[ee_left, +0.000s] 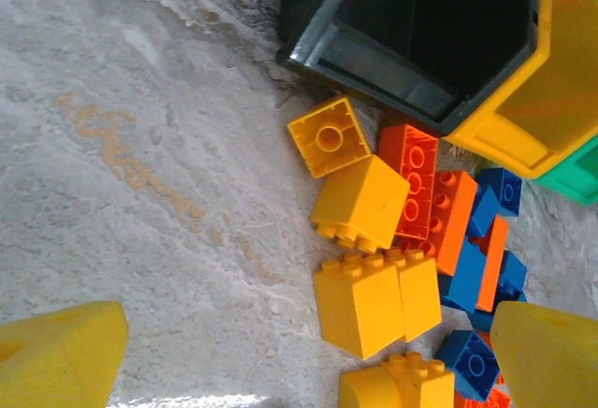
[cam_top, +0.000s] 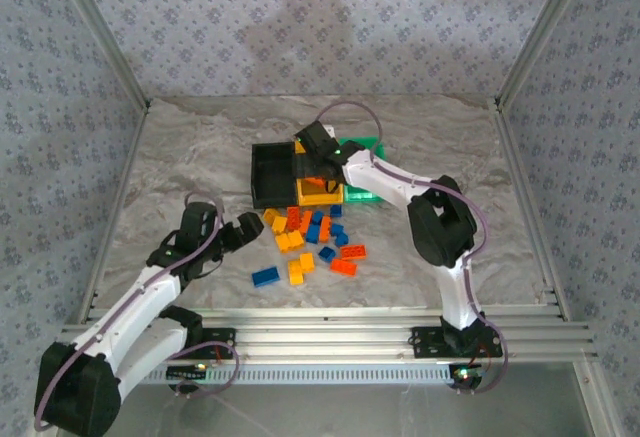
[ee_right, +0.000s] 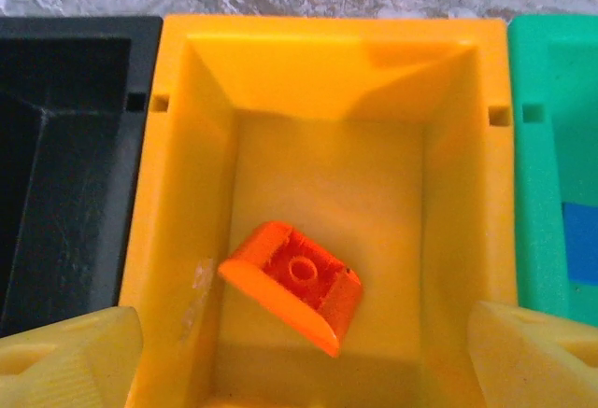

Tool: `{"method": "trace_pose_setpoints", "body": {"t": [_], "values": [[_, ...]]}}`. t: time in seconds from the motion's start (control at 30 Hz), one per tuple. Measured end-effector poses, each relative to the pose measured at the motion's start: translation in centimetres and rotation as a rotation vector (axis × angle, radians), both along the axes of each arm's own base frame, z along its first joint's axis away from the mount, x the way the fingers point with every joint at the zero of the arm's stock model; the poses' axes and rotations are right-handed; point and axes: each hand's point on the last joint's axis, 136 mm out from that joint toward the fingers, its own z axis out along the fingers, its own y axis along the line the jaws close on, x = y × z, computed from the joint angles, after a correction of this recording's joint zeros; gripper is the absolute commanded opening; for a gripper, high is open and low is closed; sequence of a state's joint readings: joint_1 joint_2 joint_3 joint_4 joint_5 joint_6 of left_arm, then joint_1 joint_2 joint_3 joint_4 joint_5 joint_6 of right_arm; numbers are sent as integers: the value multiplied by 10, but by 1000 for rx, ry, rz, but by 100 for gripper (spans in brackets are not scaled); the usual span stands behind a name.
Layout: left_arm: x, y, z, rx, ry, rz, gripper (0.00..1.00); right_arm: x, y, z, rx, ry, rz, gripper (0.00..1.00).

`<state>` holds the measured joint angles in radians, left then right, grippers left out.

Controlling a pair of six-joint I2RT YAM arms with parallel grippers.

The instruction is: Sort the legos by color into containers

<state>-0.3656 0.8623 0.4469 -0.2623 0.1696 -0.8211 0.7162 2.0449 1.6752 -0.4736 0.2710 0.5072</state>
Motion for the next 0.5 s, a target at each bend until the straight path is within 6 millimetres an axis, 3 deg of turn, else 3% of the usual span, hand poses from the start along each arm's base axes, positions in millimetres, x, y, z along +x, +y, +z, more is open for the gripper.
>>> {"method": "trace_pose_setpoints", "body": {"t": [0.1, 0.33, 0.43, 0.5], "values": [[-1, -12, 6, 21, -8, -59, 99, -8, -5, 12, 28, -20, 4, 92], [-25, -42, 4, 163, 25, -233, 92, -54, -33, 42, 108, -62, -5, 92], [-40, -42, -8, 235, 73, -276, 90, -75, -42, 33, 113, -54, -1, 93], [-51, -39, -17, 280, 110, -298, 90, -92, -51, 17, 98, -27, 1, 93]]}}
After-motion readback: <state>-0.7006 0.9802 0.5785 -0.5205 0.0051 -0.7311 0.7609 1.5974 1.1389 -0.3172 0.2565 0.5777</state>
